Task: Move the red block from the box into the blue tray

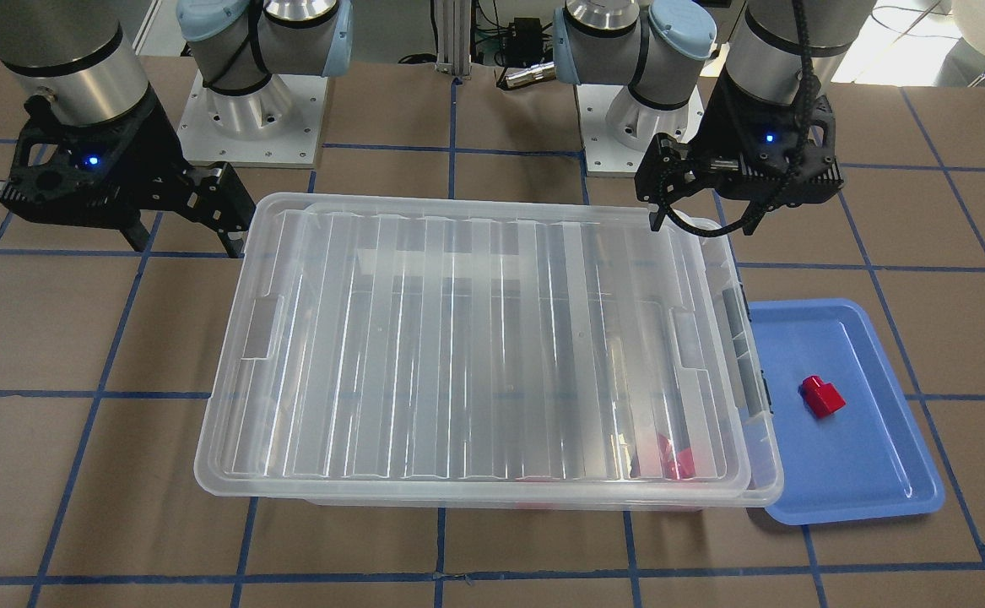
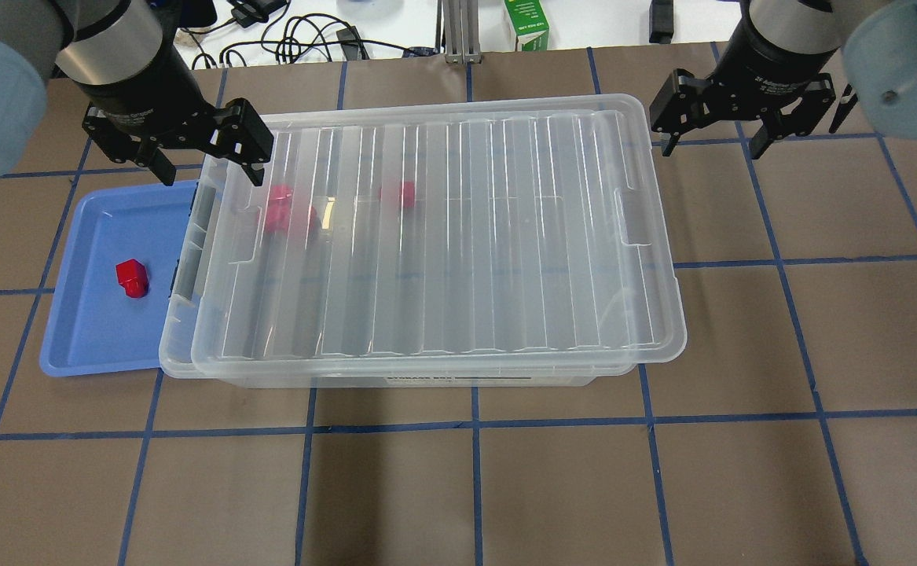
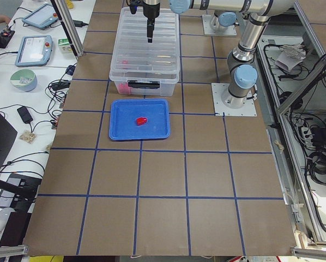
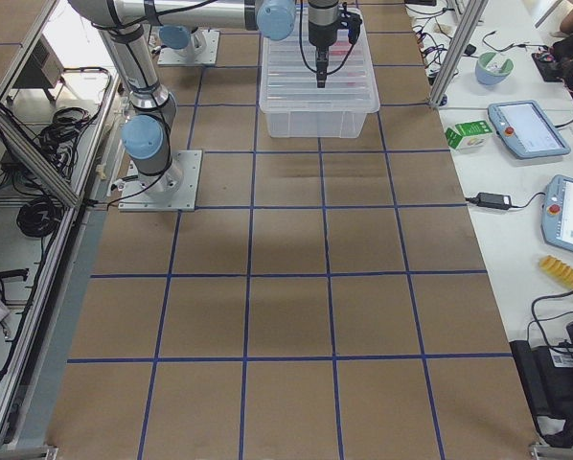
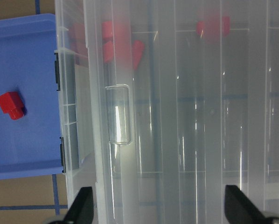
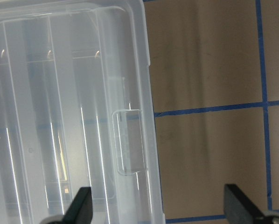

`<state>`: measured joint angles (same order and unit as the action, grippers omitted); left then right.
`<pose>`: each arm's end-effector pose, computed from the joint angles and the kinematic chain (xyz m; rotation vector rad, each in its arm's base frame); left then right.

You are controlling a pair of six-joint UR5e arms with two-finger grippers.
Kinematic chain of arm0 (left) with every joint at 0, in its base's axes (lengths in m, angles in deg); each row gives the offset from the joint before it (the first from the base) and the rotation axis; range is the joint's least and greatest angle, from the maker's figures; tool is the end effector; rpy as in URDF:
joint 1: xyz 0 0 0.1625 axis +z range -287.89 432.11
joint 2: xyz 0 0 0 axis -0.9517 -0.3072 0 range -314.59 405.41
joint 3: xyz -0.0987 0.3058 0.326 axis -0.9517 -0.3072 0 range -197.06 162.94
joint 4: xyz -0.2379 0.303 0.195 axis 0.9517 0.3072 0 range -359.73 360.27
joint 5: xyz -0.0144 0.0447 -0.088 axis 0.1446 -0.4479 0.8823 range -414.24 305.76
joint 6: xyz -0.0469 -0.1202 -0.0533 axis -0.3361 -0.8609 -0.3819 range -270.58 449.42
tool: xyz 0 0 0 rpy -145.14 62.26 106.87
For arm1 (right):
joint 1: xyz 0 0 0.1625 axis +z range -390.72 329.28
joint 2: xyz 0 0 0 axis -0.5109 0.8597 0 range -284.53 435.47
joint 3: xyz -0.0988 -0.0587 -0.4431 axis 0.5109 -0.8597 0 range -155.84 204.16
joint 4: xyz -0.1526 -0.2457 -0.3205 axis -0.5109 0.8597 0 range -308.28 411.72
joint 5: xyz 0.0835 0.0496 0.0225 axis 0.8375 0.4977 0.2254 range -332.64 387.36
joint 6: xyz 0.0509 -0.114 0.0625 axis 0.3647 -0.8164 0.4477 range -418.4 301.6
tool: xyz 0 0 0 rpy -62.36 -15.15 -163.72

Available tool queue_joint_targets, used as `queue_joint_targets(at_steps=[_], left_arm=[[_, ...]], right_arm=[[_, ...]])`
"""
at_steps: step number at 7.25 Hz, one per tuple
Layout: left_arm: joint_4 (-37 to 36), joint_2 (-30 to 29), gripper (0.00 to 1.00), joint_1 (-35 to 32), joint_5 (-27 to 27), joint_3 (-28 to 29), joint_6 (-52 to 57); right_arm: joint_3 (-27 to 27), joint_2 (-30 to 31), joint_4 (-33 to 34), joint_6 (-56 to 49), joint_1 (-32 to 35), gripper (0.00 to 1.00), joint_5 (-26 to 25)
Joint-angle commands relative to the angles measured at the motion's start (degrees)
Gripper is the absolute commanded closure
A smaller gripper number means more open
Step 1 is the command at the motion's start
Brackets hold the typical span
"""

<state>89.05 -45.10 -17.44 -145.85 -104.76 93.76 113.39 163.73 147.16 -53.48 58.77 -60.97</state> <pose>-0.1253 -0.5225 0.4989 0.1046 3.1087 -0.0800 0.1326 -0.5358 0.4817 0.1455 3.1037 -0.1197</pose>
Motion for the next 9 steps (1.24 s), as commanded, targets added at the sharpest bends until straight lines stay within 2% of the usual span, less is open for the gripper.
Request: queue_joint_targets(at_steps=[1,9], left_arm=[[0.51,0.16,0.0,0.69,0.37,0.08,2.43],[1.39,0.25,0.0,0.52,0.46,0.34,1.11]], right_arm=[[-0.11,0.32,-1.31,0.88,0.86,0.0,-0.17],[-0.46,0.24,-1.22,0.88,1.38,0.0,0.0]])
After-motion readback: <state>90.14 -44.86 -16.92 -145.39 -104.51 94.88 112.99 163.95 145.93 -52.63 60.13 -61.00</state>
